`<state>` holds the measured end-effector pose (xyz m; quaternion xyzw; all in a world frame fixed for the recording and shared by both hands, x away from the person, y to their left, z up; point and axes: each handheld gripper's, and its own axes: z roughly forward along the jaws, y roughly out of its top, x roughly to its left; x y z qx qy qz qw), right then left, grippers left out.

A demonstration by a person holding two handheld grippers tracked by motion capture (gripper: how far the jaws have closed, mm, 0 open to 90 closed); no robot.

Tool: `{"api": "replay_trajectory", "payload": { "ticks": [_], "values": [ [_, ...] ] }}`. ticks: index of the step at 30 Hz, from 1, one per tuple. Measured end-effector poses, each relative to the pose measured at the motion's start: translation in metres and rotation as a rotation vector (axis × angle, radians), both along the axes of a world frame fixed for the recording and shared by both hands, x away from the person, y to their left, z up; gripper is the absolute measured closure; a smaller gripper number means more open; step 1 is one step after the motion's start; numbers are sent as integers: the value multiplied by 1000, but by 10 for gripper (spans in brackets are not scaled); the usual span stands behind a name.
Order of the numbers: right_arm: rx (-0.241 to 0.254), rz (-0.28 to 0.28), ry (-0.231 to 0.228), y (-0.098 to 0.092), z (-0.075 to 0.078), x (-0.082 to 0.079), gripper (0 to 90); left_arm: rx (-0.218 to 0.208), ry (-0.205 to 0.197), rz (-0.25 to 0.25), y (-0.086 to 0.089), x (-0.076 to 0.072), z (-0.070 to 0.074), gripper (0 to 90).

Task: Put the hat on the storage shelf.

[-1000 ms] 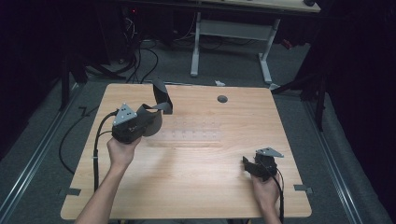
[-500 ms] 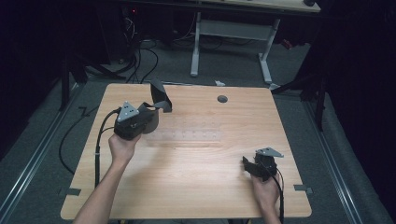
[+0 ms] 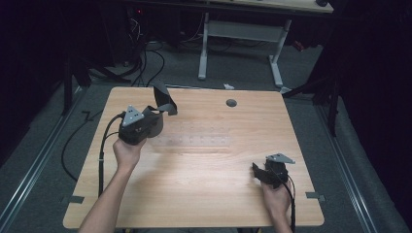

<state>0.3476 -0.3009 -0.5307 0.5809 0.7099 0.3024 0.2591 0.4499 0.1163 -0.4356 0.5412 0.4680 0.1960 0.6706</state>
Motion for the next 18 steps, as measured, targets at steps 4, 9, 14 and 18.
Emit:
{"api": "replay_trajectory", "payload": {
  "ticks": [4,9,14,18],
  "values": [
    [0,0,0,0,0,0,396,12,-5,5,2,-1,-2,859],
    [0,0,0,0,0,0,396,10,-5,7,4,-1,-5,859],
    [-1,0,0,0,0,0,396,7,-9,13,0,2,-8,858],
    [0,0,1,0,0,0,396,4,-10,10,-2,2,-9,858]
  ]
}}
